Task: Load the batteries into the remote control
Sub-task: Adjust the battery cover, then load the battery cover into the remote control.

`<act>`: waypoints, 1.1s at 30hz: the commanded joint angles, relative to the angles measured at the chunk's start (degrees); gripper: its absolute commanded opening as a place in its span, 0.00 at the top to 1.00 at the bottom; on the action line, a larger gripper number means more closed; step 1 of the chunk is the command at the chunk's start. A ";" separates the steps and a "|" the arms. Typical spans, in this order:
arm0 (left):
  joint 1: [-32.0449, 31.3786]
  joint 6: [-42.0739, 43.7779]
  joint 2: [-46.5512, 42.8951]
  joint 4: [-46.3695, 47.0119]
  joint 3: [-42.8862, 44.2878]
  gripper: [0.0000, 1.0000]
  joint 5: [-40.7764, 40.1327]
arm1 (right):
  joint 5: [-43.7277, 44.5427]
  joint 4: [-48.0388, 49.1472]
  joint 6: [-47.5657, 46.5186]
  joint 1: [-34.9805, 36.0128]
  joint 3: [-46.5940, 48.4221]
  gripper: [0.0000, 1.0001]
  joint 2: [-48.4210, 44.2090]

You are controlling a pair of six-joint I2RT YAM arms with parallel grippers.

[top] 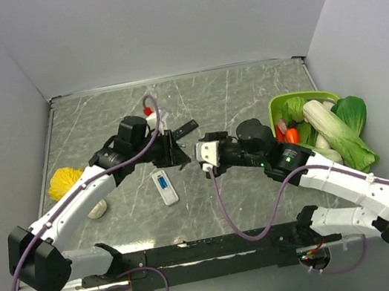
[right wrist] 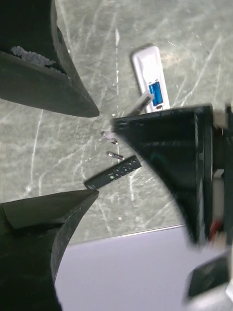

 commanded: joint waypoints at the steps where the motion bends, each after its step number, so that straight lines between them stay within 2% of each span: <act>1: 0.22 -8.04 -1.77 -0.50 -5.50 0.99 -27.73 | 7.94 5.94 15.00 0.03 -1.01 0.24 -1.77; 3: -0.30 -10.70 -1.77 0.12 -7.54 0.99 -32.23 | 14.45 3.76 21.27 -0.23 1.00 0.18 -0.80; 6: -2.49 -16.15 -1.51 1.52 -11.23 0.99 -44.02 | 17.63 -0.81 29.72 -1.28 3.21 0.14 0.52; 8: -4.25 -19.93 -0.29 2.31 -12.73 0.99 -50.42 | 18.60 -2.49 35.43 -2.60 3.39 0.01 1.22; 15: -9.18 -33.11 6.74 -2.33 -13.17 0.99 -66.43 | 17.46 -2.06 43.09 -4.89 0.15 0.00 0.43; 19: -11.55 -41.09 10.00 -4.62 -13.70 0.99 -70.23 | 16.32 -0.65 43.54 -5.33 -1.97 0.00 -0.88; 24: -13.40 -46.90 12.72 -6.29 -13.53 0.99 -73.04 | 14.21 -0.82 43.01 -5.85 -2.94 0.00 -1.15; 28: -15.68 -49.38 13.25 -8.31 -12.91 0.99 -77.52 | 12.37 -0.39 42.66 -6.21 -3.73 0.00 -1.59; 33: -16.39 -48.68 13.61 -6.56 -13.79 0.99 -79.20 | 10.43 -0.38 43.01 -6.73 -4.08 0.00 -1.33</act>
